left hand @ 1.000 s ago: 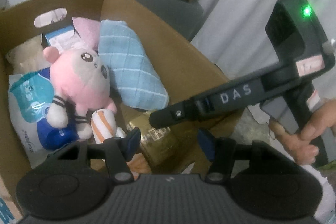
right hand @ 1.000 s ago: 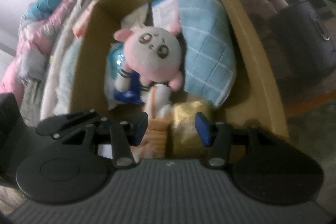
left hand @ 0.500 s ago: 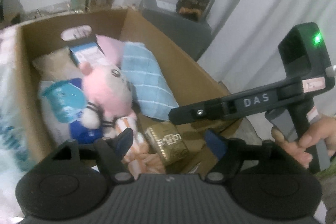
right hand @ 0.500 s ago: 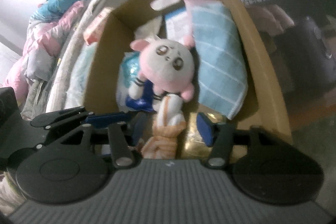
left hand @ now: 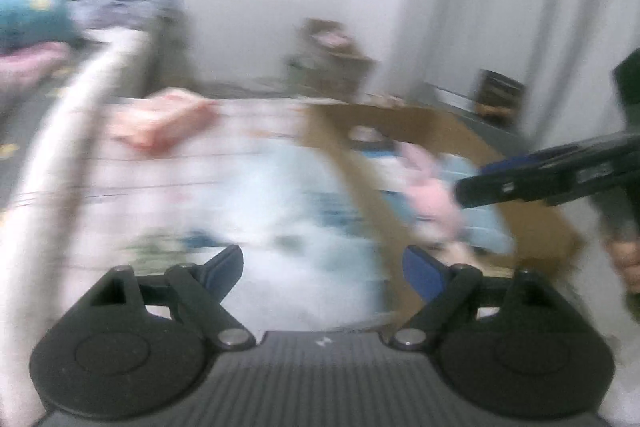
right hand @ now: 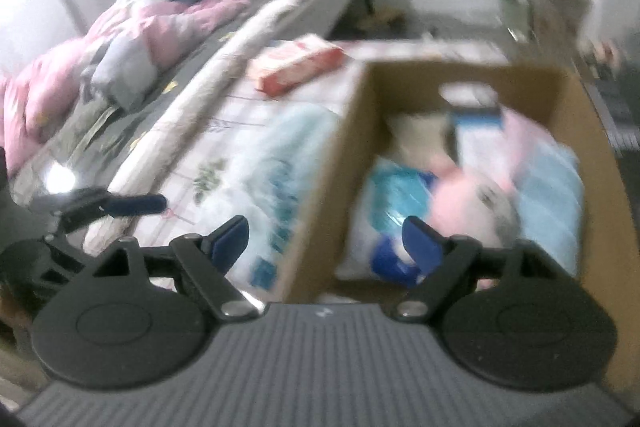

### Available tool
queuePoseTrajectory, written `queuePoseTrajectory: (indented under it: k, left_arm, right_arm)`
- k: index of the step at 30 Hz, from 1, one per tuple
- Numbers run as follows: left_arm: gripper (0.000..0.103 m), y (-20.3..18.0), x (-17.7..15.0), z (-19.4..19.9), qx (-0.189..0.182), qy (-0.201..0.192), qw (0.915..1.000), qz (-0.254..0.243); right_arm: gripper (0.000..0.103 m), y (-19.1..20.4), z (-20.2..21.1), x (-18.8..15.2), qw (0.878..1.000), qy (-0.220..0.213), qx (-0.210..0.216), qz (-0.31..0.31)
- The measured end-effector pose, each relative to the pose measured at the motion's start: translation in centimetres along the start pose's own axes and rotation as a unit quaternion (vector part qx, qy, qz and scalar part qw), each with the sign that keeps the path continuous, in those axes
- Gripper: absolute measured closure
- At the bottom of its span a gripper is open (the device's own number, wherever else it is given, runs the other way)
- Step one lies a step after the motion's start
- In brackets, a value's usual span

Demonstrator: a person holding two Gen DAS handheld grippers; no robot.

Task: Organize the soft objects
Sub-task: 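Move the right gripper to the green scrunchie and grasp it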

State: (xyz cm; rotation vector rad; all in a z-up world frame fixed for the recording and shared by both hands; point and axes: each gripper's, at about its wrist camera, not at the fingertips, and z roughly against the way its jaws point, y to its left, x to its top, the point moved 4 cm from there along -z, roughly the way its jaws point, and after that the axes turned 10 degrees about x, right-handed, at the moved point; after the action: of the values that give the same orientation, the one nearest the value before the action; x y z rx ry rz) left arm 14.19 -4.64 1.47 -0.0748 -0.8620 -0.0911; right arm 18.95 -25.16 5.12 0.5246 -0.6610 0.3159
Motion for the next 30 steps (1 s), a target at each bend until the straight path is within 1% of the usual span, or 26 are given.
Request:
queuePoseTrajectory:
  k: [2, 3, 5, 7, 8, 10, 12, 14, 16, 18, 19, 21, 23, 26, 28, 30]
  left_arm:
    - [0.015, 2.8, -0.4, 0.1, 0.049, -0.010, 0.9987, 0.007]
    - [0.015, 4.2, -0.6, -0.2, 0.076, -0.014, 0.9970, 0.008]
    - [0.015, 6.5, -0.8, -0.9, 0.116, -0.014, 0.9931, 0.011]
    - [0.015, 8.4, -1.0, -1.9, 0.145, -0.013, 0.9894, 0.006]
    - [0.015, 9.1, -1.2, -2.7, 0.151, -0.009, 0.9885, 0.005]
    - [0.017, 10.5, -1.4, -4.0, 0.149, 0.005, 0.9887, 0.015]
    - [0.021, 11.4, -1.5, -5.8, 0.140, 0.019, 0.9895, 0.030]
    - [0.025, 11.7, -2.0, -6.9, 0.131, 0.027, 0.9905, 0.032]
    - [0.028, 11.9, -2.1, -8.3, 0.120, 0.035, 0.9917, 0.029]
    - [0.029, 11.9, -2.5, -9.3, 0.107, 0.044, 0.9930, 0.025]
    - [0.029, 12.0, -2.6, -10.1, 0.101, 0.050, 0.9932, 0.027]
    - [0.041, 12.3, -2.7, -11.5, 0.089, 0.064, 0.9934, 0.035]
    - [0.045, 12.4, -2.9, -12.7, 0.077, 0.080, 0.9928, 0.044]
    - [0.045, 12.8, -3.1, -14.2, 0.070, 0.096, 0.9915, 0.053]
    - [0.046, 12.8, -3.4, -14.7, 0.070, 0.103, 0.9907, 0.055]
    - [0.048, 13.0, -3.5, -15.2, 0.068, 0.108, 0.9900, 0.061]
  right_arm:
    - [0.018, 2.6, -1.9, 1.5, 0.999, 0.005, 0.015, 0.029]
    - [0.018, 4.0, -3.2, 2.4, 0.999, 0.010, 0.026, 0.039]
    - [0.018, 6.1, -5.6, 3.8, 0.997, 0.023, 0.049, 0.056]
    - [0.018, 8.2, -8.5, 5.4, 0.994, 0.039, 0.072, 0.072]
    - [0.018, 9.1, -9.7, 6.1, 0.992, 0.046, 0.082, 0.078]
    - [0.018, 10.5, -12.7, 7.5, 0.989, 0.067, 0.104, 0.086]
    - [0.020, 11.5, -16.0, 8.7, 0.985, 0.093, 0.118, 0.080]
    - [0.021, 12.3, -19.5, 9.5, 0.981, 0.124, 0.129, 0.077]
    - [0.031, 12.6, -23.0, 10.2, 0.977, 0.155, 0.122, 0.083]
    - [0.036, 12.4, -25.9, 10.3, 0.972, 0.182, 0.115, 0.091]
    - [0.041, 12.4, -27.4, 10.5, 0.969, 0.198, 0.113, 0.094]
    - [0.048, 12.2, -29.7, 10.4, 0.964, 0.223, 0.109, 0.097]
    - [0.050, 11.5, -31.3, 9.8, 0.960, 0.241, 0.105, 0.094]
    - [0.053, 10.8, -33.9, 9.2, 0.956, 0.263, 0.097, 0.088]
    - [0.054, 10.4, -35.1, 8.9, 0.953, 0.275, 0.097, 0.084]
    - [0.054, 10.2, -35.8, 8.6, 0.950, 0.284, 0.102, 0.081]
